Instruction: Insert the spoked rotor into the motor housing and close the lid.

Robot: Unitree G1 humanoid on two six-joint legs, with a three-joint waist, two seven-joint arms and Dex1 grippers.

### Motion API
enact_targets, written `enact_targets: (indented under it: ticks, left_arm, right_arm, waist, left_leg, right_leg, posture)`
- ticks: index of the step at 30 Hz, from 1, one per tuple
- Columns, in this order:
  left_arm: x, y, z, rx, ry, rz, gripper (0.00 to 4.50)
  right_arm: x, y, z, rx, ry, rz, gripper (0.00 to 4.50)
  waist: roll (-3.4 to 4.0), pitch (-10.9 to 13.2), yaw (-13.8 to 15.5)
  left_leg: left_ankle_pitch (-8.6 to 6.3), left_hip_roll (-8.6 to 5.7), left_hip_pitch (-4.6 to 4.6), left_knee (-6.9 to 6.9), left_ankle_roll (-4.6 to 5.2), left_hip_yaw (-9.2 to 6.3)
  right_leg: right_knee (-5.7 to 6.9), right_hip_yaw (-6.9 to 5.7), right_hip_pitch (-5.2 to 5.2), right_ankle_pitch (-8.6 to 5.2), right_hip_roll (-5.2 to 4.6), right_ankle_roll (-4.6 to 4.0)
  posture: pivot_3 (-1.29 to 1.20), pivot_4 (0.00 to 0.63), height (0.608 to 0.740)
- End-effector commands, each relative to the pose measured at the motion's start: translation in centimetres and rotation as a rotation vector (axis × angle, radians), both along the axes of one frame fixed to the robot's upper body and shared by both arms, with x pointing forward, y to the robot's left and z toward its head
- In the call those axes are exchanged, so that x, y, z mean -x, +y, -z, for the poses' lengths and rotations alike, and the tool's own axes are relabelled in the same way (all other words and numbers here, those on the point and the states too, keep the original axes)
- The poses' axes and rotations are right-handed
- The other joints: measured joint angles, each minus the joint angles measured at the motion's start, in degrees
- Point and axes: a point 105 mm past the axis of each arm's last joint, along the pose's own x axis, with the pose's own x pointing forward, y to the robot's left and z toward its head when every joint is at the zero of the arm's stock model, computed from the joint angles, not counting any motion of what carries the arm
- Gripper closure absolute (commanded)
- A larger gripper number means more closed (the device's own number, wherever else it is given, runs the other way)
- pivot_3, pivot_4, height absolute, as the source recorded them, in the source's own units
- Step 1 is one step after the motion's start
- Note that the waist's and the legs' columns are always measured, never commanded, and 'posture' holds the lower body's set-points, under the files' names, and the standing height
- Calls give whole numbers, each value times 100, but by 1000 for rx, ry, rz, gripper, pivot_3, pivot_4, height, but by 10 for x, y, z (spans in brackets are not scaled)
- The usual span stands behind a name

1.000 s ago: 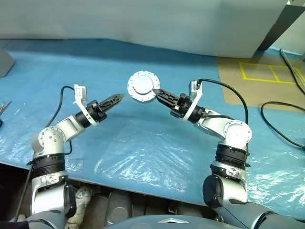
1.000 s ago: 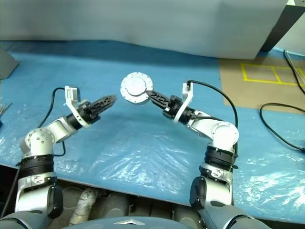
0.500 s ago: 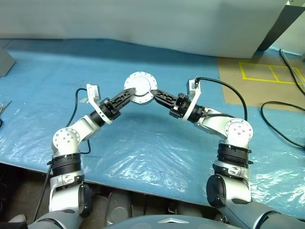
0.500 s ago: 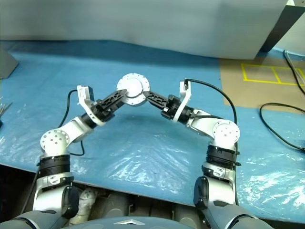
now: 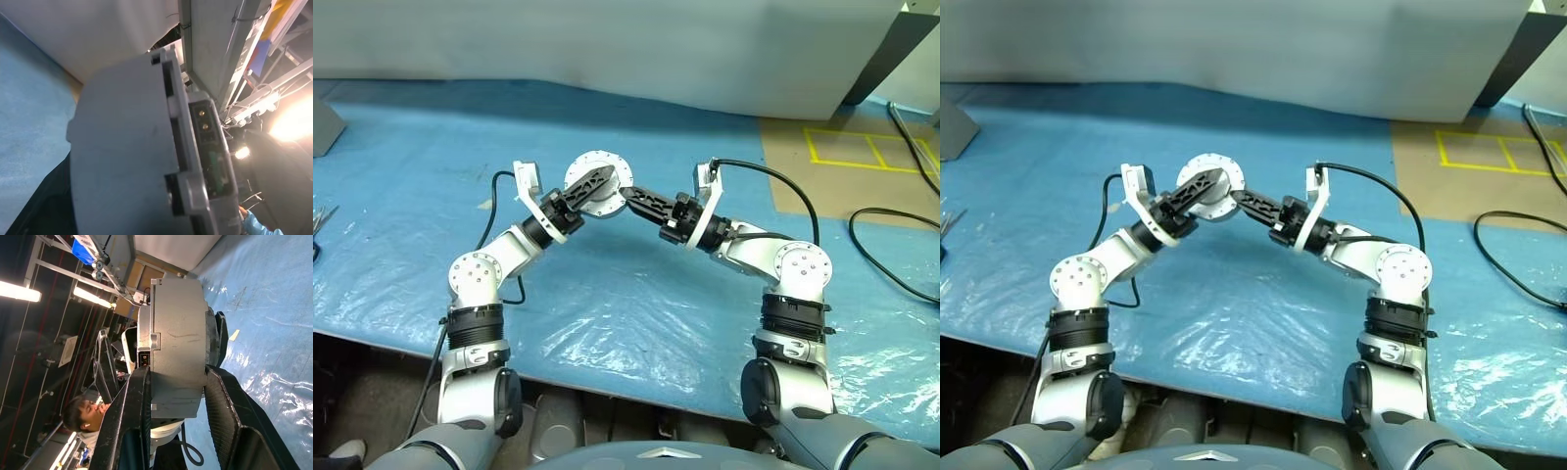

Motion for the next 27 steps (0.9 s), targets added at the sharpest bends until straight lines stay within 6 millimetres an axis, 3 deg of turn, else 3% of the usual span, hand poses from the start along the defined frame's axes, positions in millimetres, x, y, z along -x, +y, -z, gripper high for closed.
enact_targets:
  ticks: [1, 3, 5, 16, 20, 21, 25, 27]
  left_arm:
    - [4, -4, -12, 10, -56, 28, 951]
    - [3, -5, -11, 3, -47, 31, 1650]
    - [2, -5, -10, -4, -39, 32, 1904]
    - [3, 4, -22, 61, -40, 35, 1912]
    - [0, 11, -23, 88, -32, 3, 1912]
    - [-1, 12, -23, 91, -32, -1, 1912]
    - [-1, 16, -24, 97, -29, -15, 1912]
    - [-3, 23, -25, 101, -28, -43, 1912]
  right_arm:
    - [6, 3, -21, -74, -64, -25, 3284]
    - [6, 2, -21, -77, -63, -15, 3284]
    - [6, 2, -21, -82, -60, -10, 3284]
    - [0, 2, -13, -40, -26, 59, 3284]
    - [2, 0, -20, -39, -93, 75, 3284]
    - [3, 1, -22, -46, -101, 71, 2548]
    - [6, 5, -17, -34, -69, 20, 1307]
    - [6, 5, -16, -34, -65, 13, 1307]
  waist:
    - [0, 0, 0]
    - [0, 0, 1]
    - [0, 0, 0]
    - [0, 0, -5]
    - [0, 0, 3]
    - [0, 0, 4]
    - [0, 0, 0]
    - [0, 0, -2]
  left_leg:
    - [0, 0, -2, 1, 0, -1]
    - [0, 0, -2, 2, 0, -2]
    - [0, 0, -3, 4, 0, -3]
    - [0, 0, -7, 12, 0, -10]
    - [0, -1, -13, 15, 0, -16]
    - [0, -2, -14, 16, 0, -19]
    - [0, -4, -20, 23, 0, -31]
    - [0, -6, -20, 27, 0, -37]
  right_leg:
    - [0, -1, 0, 0, 0, 1]
    - [0, -1, 0, 0, 0, 1]
    - [1, -1, 0, 0, 0, 1]
    - [8, -4, 0, 0, 0, 1]
    - [7, -7, 0, 1, 0, 1]
    - [7, -8, 0, 1, 0, 1]
    - [8, -12, 1, 3, 0, 6]
    - [10, -12, 2, 4, 0, 7]
  posture:
    - [0, 150, 740]
    - [0, 150, 740]
    - [0, 150, 740]
    - [0, 150, 740]
    - [0, 150, 740]
    - [0, 150, 740]
    - [0, 150, 740]
    - [0, 150, 740]
